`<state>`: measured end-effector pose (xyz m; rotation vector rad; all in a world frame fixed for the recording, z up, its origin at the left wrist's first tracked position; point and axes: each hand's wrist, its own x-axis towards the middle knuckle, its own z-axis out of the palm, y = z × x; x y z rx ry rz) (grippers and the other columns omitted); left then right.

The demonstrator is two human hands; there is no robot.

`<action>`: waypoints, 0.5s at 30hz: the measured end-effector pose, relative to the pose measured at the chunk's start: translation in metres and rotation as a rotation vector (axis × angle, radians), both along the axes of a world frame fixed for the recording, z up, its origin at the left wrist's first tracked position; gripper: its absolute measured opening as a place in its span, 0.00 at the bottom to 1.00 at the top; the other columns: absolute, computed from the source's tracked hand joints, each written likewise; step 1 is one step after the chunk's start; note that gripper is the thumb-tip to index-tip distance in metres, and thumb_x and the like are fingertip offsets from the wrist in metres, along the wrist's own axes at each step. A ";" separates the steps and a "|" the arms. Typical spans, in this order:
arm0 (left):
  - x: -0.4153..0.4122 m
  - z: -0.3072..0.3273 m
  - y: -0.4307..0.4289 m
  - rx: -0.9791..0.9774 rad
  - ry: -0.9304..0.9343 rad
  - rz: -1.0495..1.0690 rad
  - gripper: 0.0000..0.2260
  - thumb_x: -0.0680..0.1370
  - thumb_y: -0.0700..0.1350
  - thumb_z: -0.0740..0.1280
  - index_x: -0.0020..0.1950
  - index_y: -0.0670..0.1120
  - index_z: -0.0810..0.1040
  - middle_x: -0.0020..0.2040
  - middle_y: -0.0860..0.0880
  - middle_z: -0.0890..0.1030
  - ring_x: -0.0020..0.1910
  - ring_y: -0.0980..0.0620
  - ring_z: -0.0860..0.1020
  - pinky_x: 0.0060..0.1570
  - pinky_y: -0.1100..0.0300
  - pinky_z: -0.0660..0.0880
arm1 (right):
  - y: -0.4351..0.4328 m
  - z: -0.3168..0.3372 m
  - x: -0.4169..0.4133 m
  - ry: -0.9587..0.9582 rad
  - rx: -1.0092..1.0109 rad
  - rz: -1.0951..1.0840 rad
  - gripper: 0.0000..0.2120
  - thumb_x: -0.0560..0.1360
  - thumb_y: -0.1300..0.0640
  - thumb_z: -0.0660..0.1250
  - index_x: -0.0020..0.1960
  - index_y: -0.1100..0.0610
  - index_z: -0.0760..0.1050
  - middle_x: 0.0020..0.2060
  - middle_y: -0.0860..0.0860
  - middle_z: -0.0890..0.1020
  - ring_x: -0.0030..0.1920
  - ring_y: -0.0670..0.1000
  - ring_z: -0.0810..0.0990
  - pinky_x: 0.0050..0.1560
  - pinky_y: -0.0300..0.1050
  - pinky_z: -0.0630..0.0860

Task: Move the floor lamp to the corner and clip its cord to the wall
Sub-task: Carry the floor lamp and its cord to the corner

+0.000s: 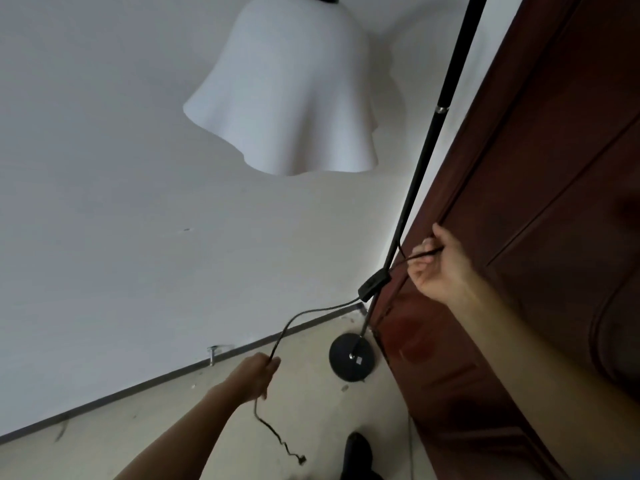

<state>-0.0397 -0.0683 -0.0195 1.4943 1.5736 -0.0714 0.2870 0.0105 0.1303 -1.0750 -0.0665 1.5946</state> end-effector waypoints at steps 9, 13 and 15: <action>-0.008 0.054 0.009 0.197 -0.173 0.078 0.12 0.80 0.43 0.56 0.37 0.47 0.69 0.34 0.49 0.72 0.36 0.48 0.70 0.41 0.53 0.68 | -0.034 -0.095 0.009 -0.741 -0.421 0.057 0.16 0.78 0.46 0.62 0.56 0.59 0.74 0.45 0.58 0.80 0.36 0.52 0.77 0.35 0.43 0.70; -0.002 0.070 0.010 0.257 -0.111 -0.073 0.15 0.79 0.40 0.57 0.33 0.53 0.71 0.32 0.54 0.73 0.32 0.55 0.69 0.33 0.60 0.65 | -0.040 -0.105 -0.003 -1.551 -0.044 0.291 0.10 0.75 0.54 0.67 0.55 0.55 0.77 0.49 0.53 0.82 0.44 0.53 0.78 0.43 0.44 0.70; 0.001 0.073 0.011 0.265 -0.091 -0.117 0.16 0.79 0.42 0.58 0.33 0.55 0.71 0.33 0.51 0.74 0.33 0.52 0.70 0.35 0.58 0.66 | -0.040 -0.103 -0.022 -1.463 0.119 0.506 0.02 0.75 0.56 0.67 0.45 0.51 0.78 0.40 0.49 0.83 0.40 0.51 0.81 0.42 0.46 0.77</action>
